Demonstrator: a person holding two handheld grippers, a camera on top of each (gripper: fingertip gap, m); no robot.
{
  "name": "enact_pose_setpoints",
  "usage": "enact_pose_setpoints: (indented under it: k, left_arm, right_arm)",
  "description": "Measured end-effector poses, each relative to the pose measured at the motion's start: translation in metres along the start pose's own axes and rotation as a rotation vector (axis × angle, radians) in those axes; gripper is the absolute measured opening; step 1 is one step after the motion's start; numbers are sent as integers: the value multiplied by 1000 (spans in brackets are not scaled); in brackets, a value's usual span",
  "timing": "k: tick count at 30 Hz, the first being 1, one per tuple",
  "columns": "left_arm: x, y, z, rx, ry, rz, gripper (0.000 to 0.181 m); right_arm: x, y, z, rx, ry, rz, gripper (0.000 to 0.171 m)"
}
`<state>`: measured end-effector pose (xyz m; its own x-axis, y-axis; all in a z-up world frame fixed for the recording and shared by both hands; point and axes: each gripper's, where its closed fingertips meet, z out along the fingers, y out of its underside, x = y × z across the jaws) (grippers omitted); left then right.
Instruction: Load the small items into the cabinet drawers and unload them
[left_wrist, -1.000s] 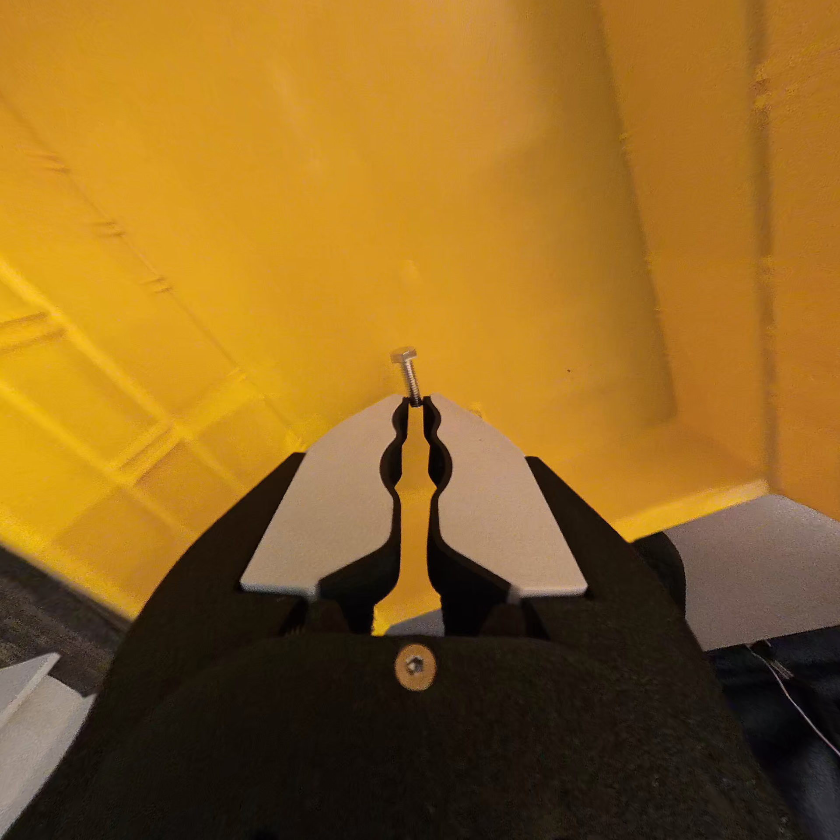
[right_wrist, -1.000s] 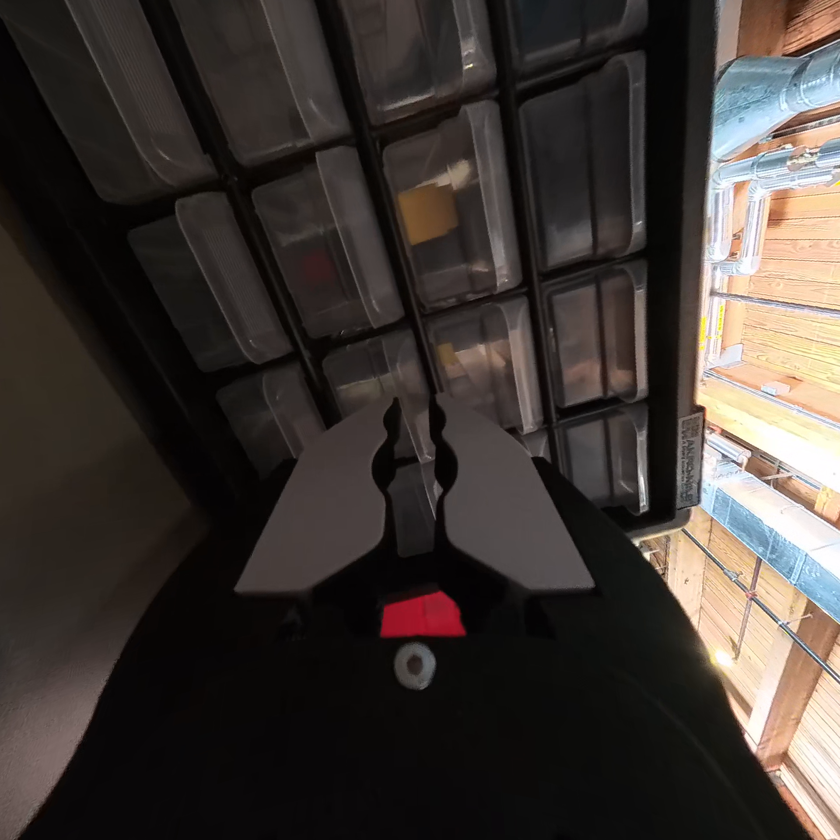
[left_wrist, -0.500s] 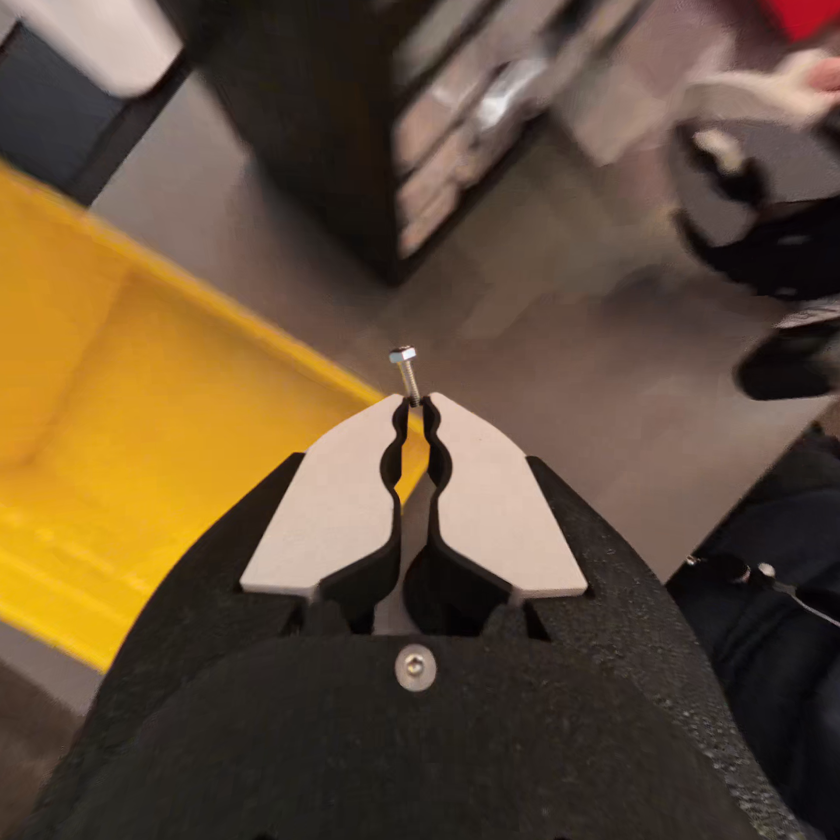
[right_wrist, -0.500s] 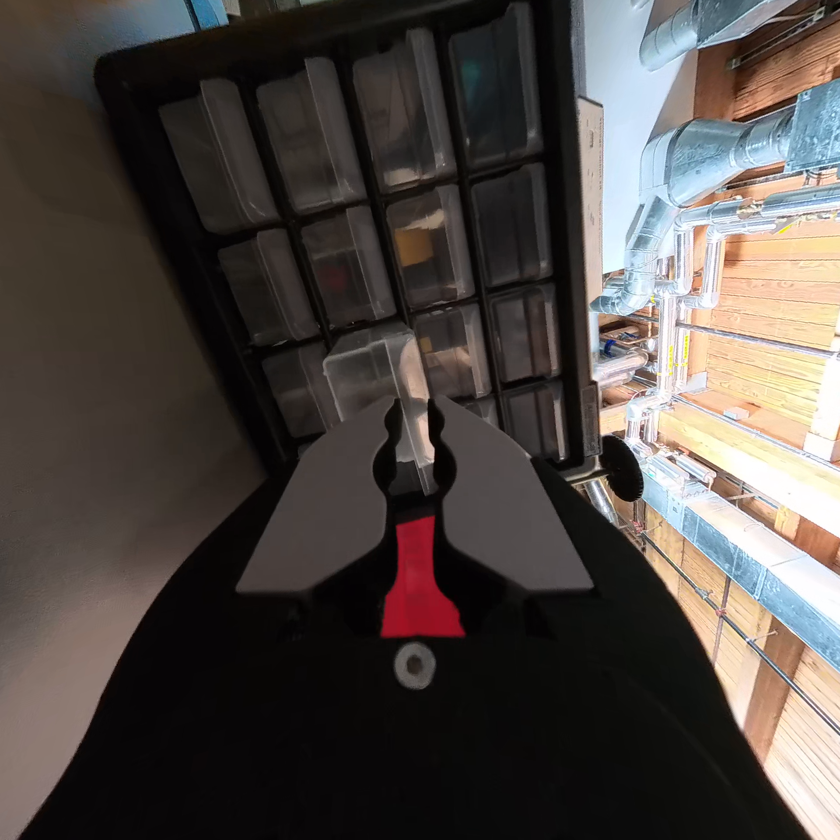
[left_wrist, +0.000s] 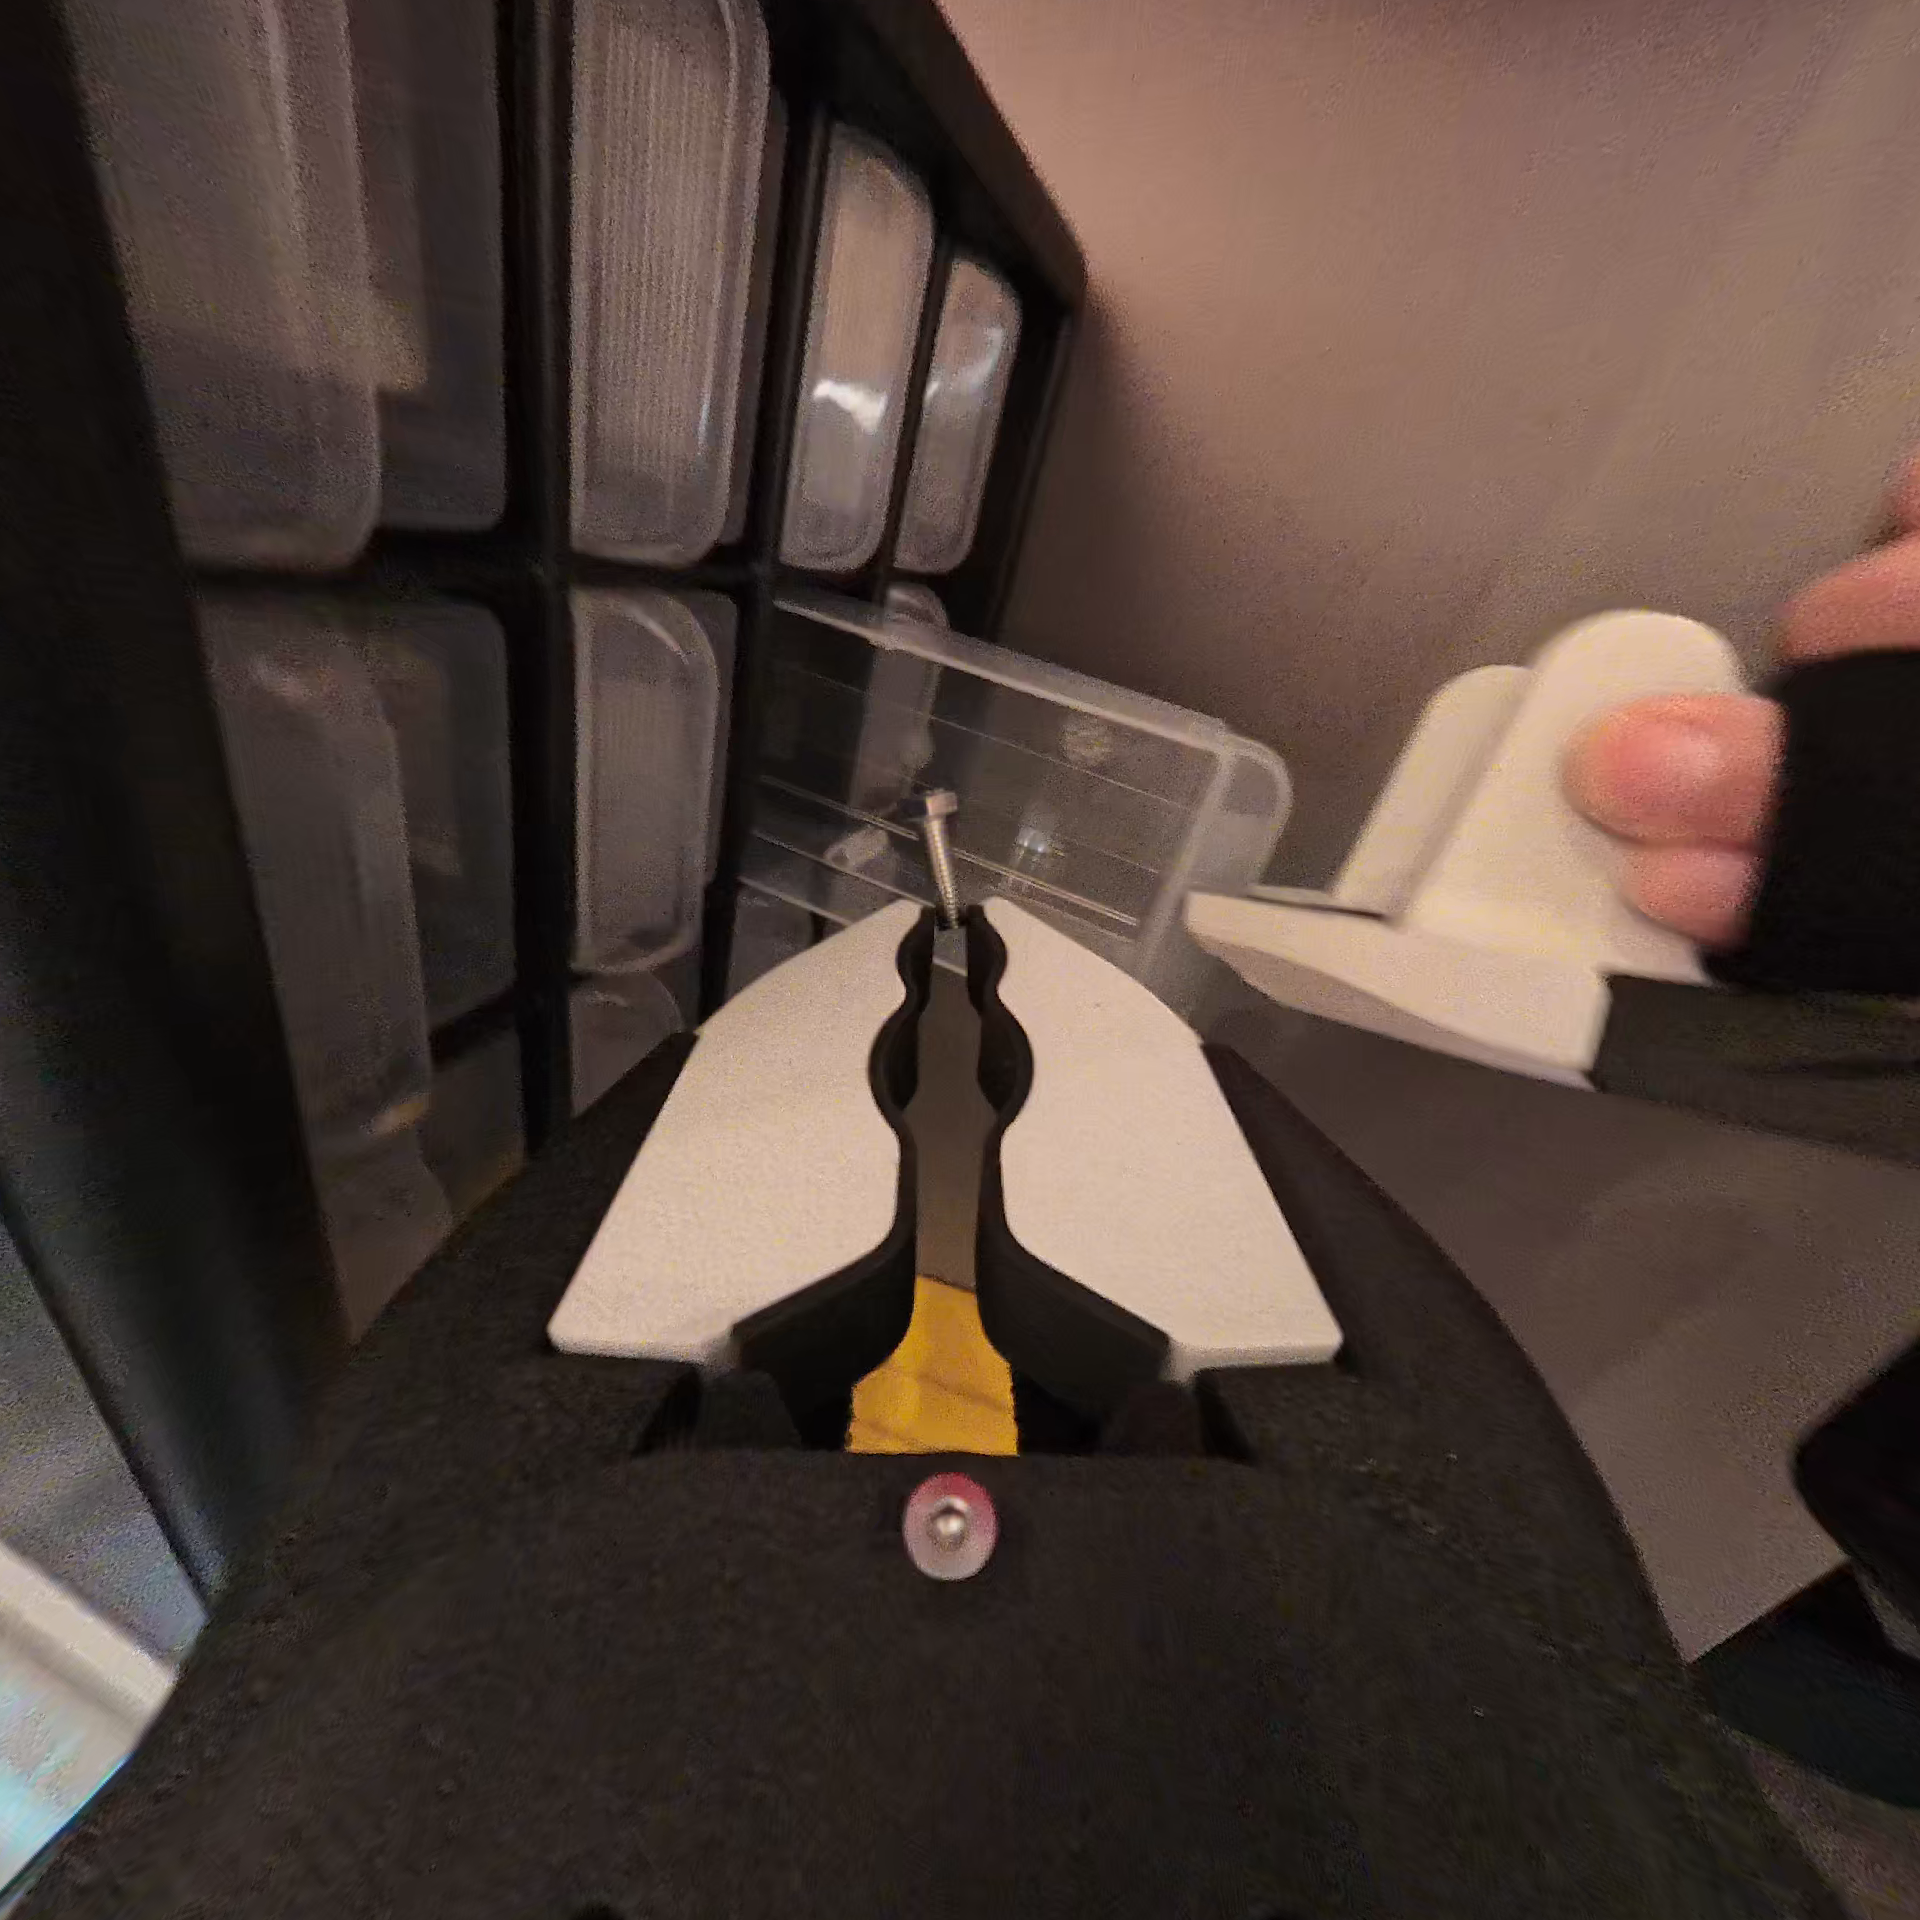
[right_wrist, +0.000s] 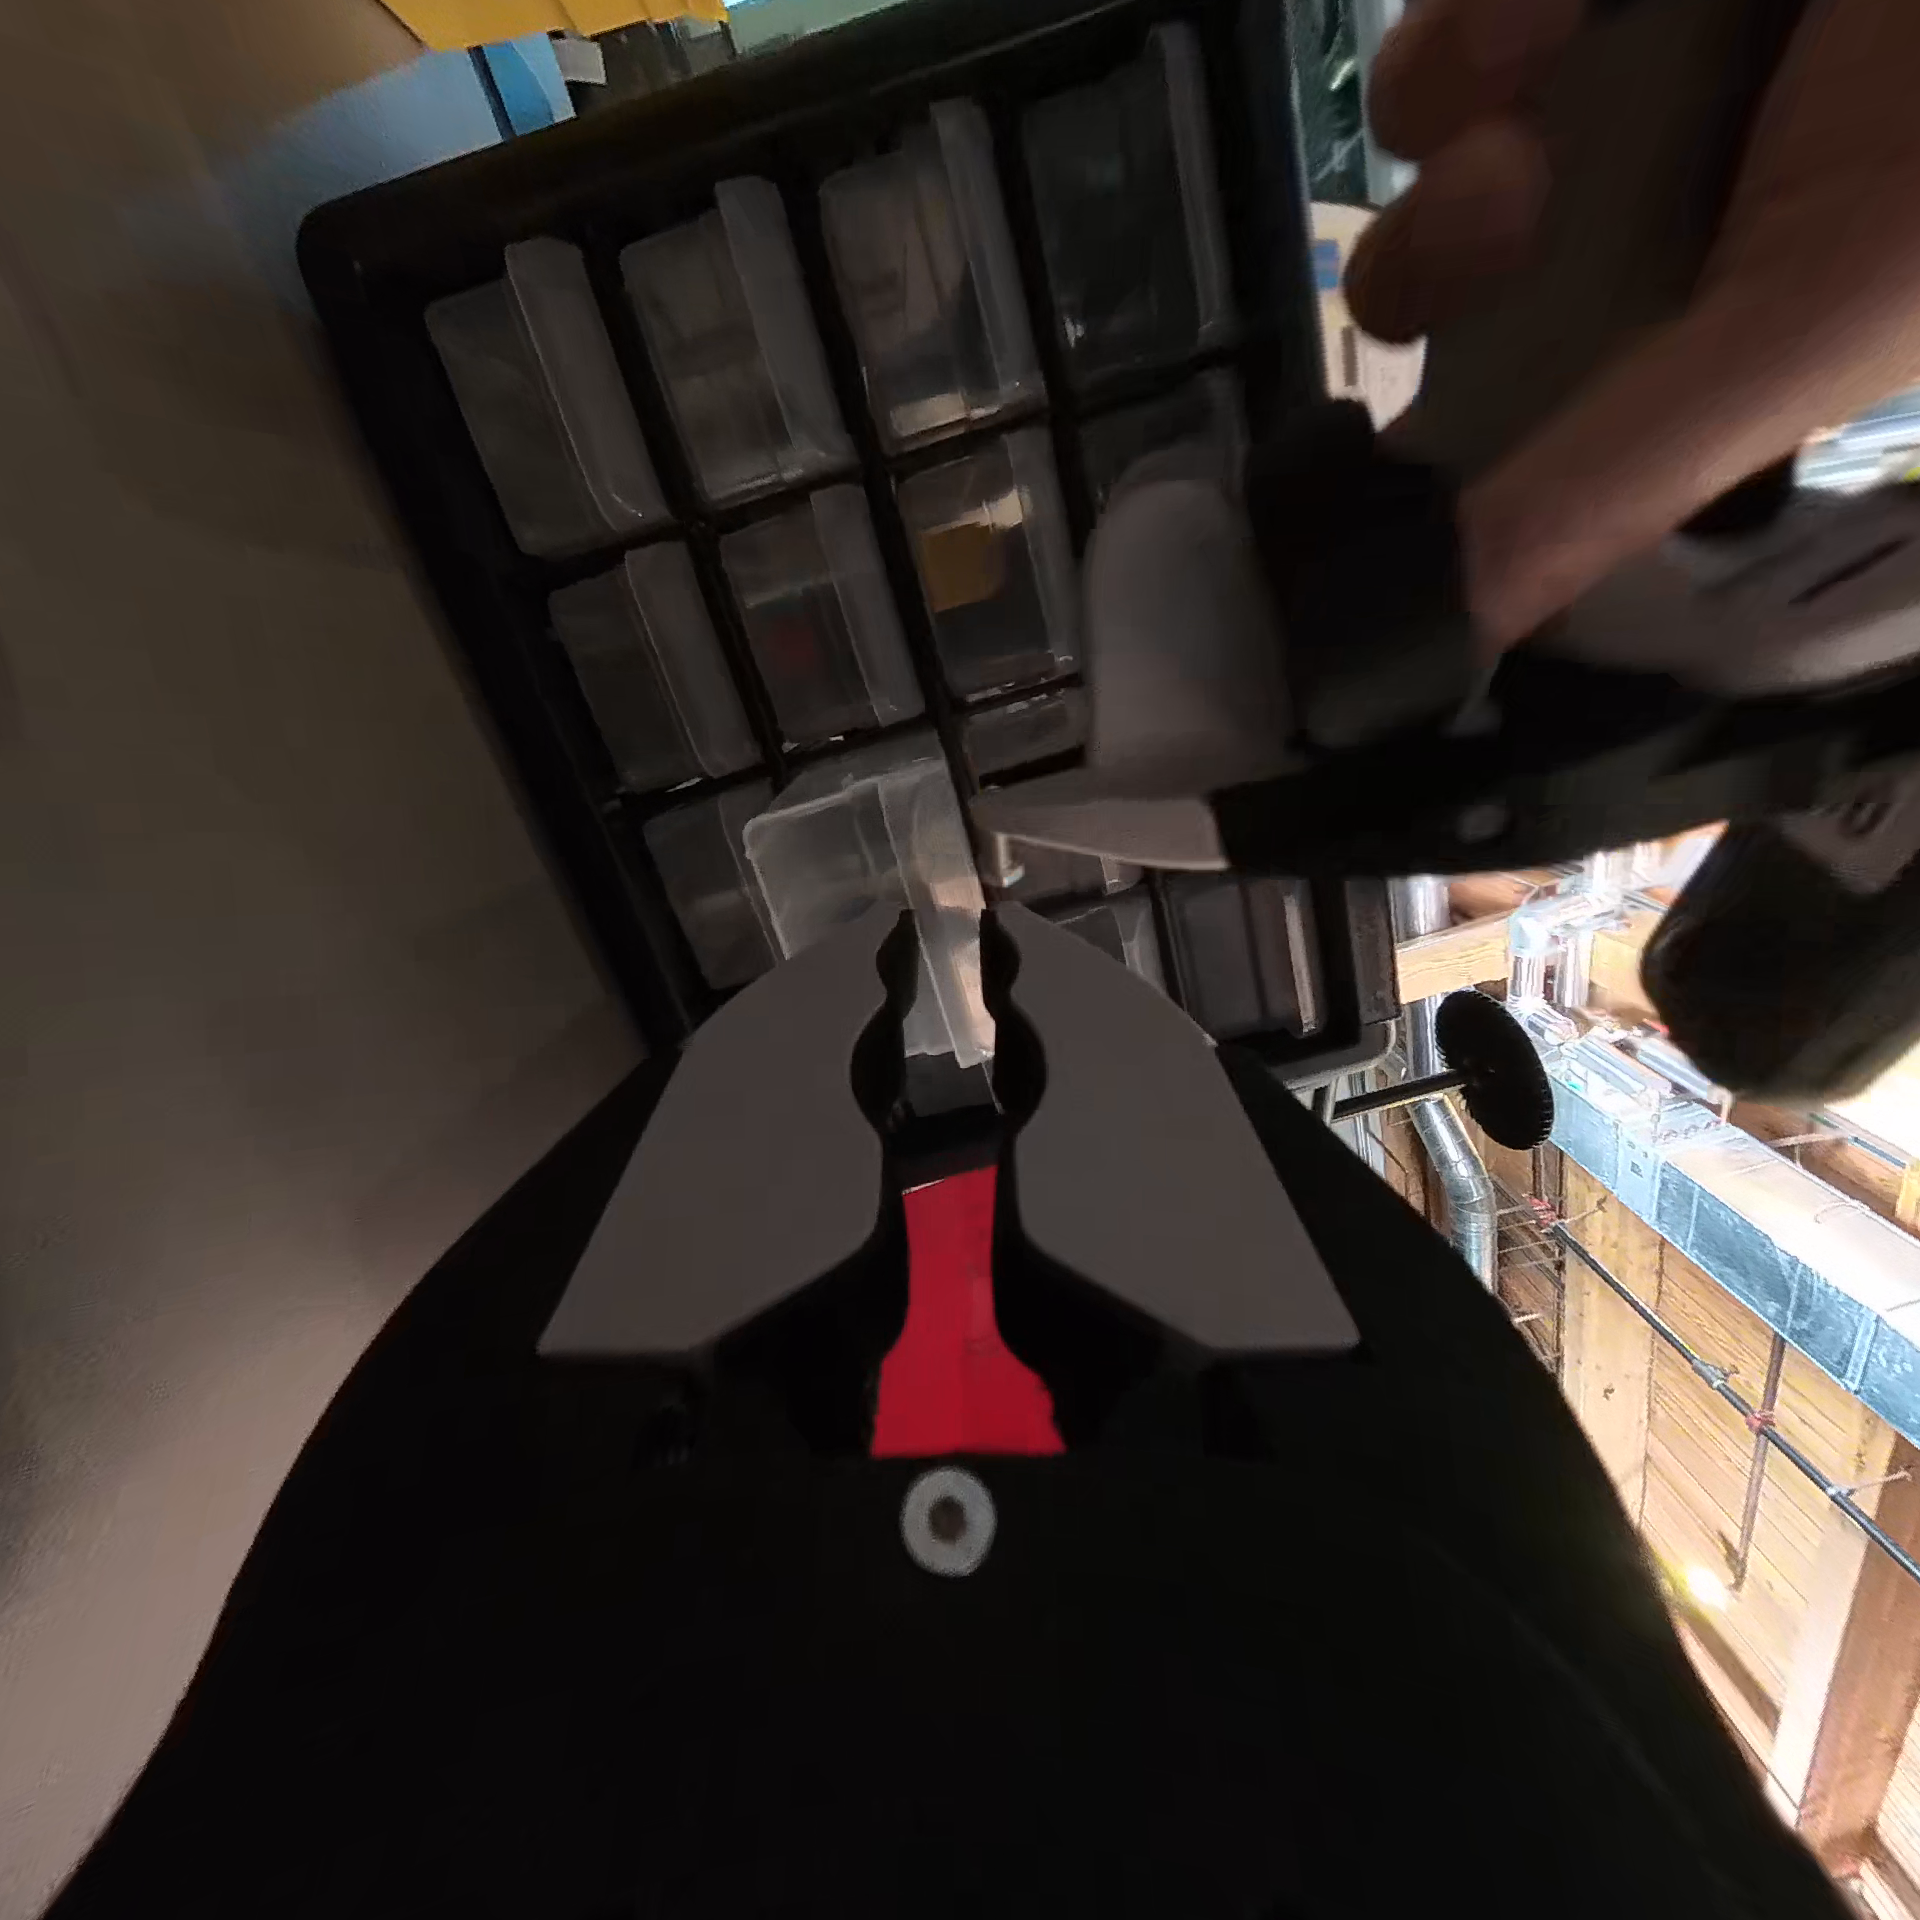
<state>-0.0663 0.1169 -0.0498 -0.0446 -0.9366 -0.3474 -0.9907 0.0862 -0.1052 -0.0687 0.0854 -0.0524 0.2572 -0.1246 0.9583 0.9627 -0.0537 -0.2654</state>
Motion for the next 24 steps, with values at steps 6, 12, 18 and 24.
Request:
enact_pose_setpoints:
  k: [6, 12, 18, 24]
  left_arm:
    - [6, -4, 21, -130, 55, 98, 6]
    - [9, -4, 36, -195, 88, 139, 6]
    - [7, -1, 37, -237, 65, 133, 20]
    - [-5, 9, -2, -73, -41, 18, 24]
  right_arm:
    - [2, 1, -1, -1, -21, 33, 13]
    - [0, 0, 0, 5, -40, 31, 13]
    - [-3, -2, -1, 6, -51, 29, 14]
    - [-3, 2, 0, -4, -55, 50, 14]
